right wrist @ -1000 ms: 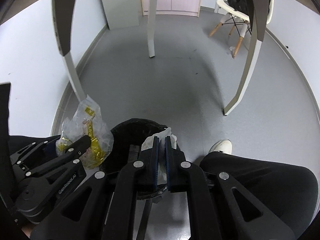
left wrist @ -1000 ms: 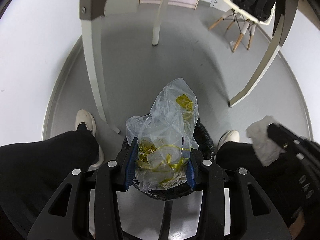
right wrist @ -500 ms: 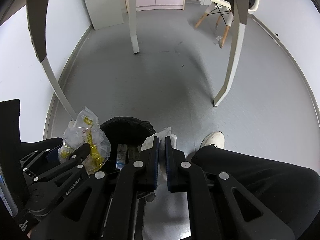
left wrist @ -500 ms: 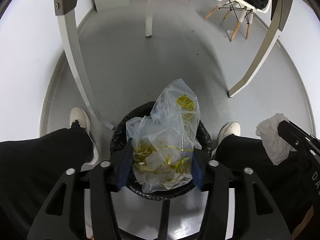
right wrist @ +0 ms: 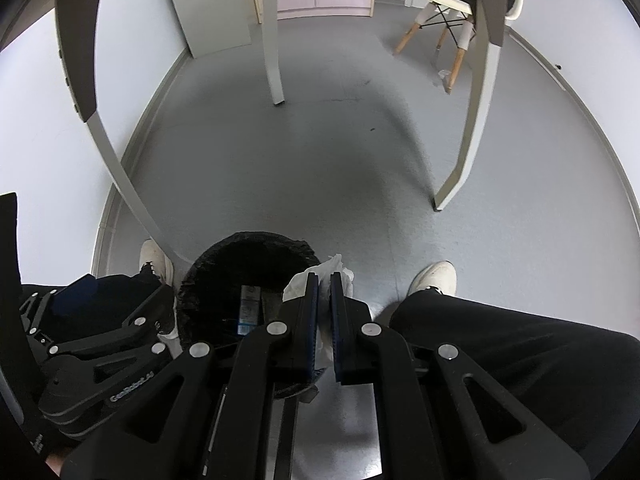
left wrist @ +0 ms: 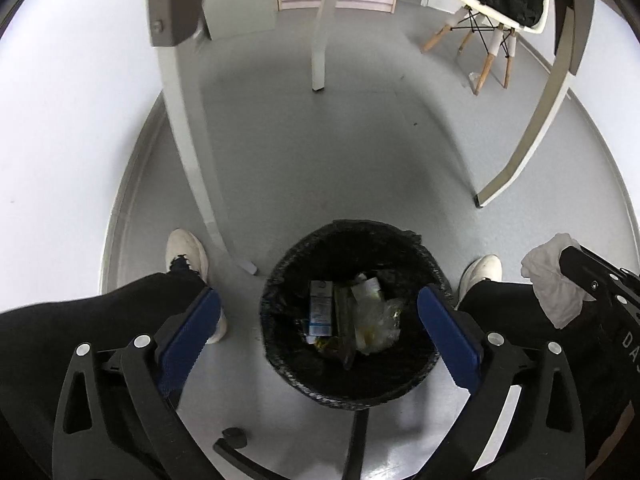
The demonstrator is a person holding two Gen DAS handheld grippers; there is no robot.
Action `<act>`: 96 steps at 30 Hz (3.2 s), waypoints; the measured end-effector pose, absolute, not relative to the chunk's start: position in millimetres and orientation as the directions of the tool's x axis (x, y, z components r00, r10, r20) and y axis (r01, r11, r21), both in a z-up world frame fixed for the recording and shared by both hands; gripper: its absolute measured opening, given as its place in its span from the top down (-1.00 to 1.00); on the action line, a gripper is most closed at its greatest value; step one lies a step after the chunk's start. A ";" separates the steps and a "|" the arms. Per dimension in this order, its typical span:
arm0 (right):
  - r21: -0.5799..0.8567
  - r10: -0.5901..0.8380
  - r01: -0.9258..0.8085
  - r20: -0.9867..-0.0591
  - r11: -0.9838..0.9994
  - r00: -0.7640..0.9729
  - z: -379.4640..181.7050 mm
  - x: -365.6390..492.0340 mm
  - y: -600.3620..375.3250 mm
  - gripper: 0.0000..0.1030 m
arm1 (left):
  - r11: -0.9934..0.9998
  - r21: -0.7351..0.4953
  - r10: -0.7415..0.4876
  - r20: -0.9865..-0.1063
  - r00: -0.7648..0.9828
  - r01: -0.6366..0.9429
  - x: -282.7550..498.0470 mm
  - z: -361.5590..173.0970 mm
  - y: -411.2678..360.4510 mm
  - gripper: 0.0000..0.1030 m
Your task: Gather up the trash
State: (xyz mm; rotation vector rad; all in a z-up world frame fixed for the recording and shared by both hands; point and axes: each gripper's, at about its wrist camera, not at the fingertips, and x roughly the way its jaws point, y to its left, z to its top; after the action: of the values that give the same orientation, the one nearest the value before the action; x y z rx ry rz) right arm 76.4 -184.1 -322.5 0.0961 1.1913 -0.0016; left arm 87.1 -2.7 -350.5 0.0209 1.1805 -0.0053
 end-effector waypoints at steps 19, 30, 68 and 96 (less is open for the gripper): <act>0.123 0.153 -0.110 -0.932 0.986 0.329 -330.2 91.7 -115.7 0.84 | 0.993 0.055 0.090 -0.917 0.389 -0.100 82.5 -341.5 67.5 -0.89; 0.084 0.112 -0.096 -0.934 0.992 0.339 -334.6 93.5 -106.4 -0.11 | 0.993 0.044 0.082 -0.922 0.378 -0.108 82.2 -342.8 73.2 -0.89; 0.034 -0.023 0.081 -0.788 0.996 0.615 -158.8 -30.0 -187.8 -0.85 | 0.998 -0.066 -0.039 -0.780 0.624 -0.019 -20.2 -167.2 46.1 -0.88; 0.057 0.017 0.024 -0.629 0.998 0.777 -20.1 -110.0 -187.5 -0.85 | 0.996 -0.046 -0.083 -0.639 0.765 0.070 -94.0 -48.8 30.8 -0.88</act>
State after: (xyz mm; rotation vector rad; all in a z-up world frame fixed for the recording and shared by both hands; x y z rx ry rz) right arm -110.0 -187.5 -20.1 0.0630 0.6805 -0.0039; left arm -94.0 30.8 -48.8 -0.0200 0.6949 -0.0831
